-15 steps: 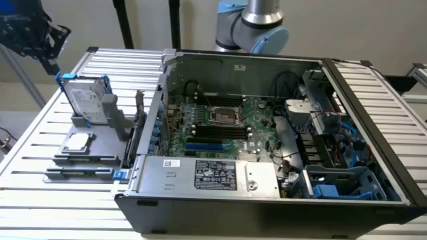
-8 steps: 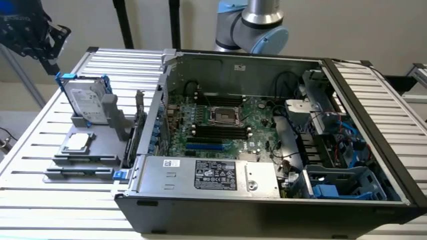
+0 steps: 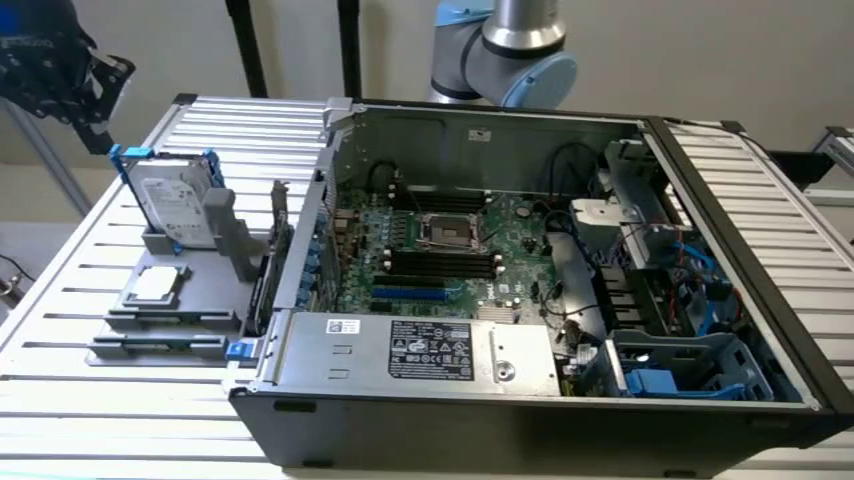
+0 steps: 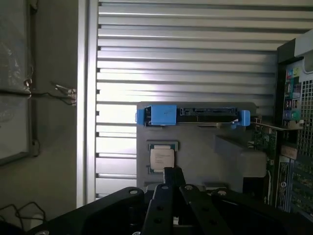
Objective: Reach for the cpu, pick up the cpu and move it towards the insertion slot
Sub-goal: 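Pick up the cpu and move it towards the insertion slot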
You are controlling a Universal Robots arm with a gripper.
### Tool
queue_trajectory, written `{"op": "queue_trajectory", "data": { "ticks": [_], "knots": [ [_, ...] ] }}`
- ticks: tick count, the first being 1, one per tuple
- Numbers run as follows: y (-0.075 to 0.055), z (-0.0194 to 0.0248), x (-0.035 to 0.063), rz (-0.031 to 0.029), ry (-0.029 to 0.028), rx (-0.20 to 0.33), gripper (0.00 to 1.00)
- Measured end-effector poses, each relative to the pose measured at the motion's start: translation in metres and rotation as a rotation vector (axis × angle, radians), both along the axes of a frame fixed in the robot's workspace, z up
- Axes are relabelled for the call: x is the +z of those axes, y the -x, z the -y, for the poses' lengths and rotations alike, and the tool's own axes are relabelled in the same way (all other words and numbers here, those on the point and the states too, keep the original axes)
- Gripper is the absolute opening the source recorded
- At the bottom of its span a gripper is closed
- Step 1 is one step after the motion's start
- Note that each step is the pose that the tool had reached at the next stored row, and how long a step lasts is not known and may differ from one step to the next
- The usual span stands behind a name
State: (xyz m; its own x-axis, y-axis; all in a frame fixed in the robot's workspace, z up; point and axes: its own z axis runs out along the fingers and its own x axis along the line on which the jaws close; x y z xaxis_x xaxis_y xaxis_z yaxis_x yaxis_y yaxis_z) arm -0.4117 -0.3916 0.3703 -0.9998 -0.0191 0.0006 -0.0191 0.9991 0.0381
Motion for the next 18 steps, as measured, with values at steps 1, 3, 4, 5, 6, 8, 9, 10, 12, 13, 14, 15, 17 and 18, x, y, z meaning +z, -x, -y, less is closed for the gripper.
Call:
{"op": "queue_trajectory", "data": {
  "ticks": [1, 3, 4, 5, 6, 8, 9, 10, 12, 13, 14, 15, 17, 18],
  "knots": [
    [0.002, 0.0006, -0.0014, 0.0001, -0.0001, 0.0, 0.11],
    [0.005, 0.003, -0.0036, -0.0003, -0.0001, 0.0, 0.11],
    [0.005, 0.0051, -0.0044, -0.0012, -0.0001, 0.0, 0.11],
    [0.005, 0.0075, -0.0051, -0.0025, 0.0, 0.0, 0.11],
    [0.005, 0.01, -0.0058, -0.004, -0.0001, 0.0, 0.11],
    [0.006, 0.0144, -0.0074, -0.0066, 0.0, 0.001, 0.11],
    [0.006, 0.0164, -0.0085, -0.0077, -0.0001, 0.001, 0.11],
    [0.006, 0.0181, -0.0094, -0.009, 0.0, 0.001, 0.11],
    [0.006, 0.0206, -0.0117, -0.0104, -0.0001, 0.002, 0.11],
    [0.006, 0.0212, -0.013, -0.0105, -0.0001, 0.003, 0.11],
    [0.007, 0.0214, -0.0143, -0.0106, -0.0001, 0.004, 0.11],
    [0.008, 0.0215, -0.0154, -0.0106, 0.0, 0.005, 0.11],
    [0.011, 0.0216, -0.0169, -0.0107, 0.0009, 0.008, 0.11],
    [0.013, 0.0216, -0.0175, -0.0106, 0.0013, 0.01, 0.11]
  ]
}}
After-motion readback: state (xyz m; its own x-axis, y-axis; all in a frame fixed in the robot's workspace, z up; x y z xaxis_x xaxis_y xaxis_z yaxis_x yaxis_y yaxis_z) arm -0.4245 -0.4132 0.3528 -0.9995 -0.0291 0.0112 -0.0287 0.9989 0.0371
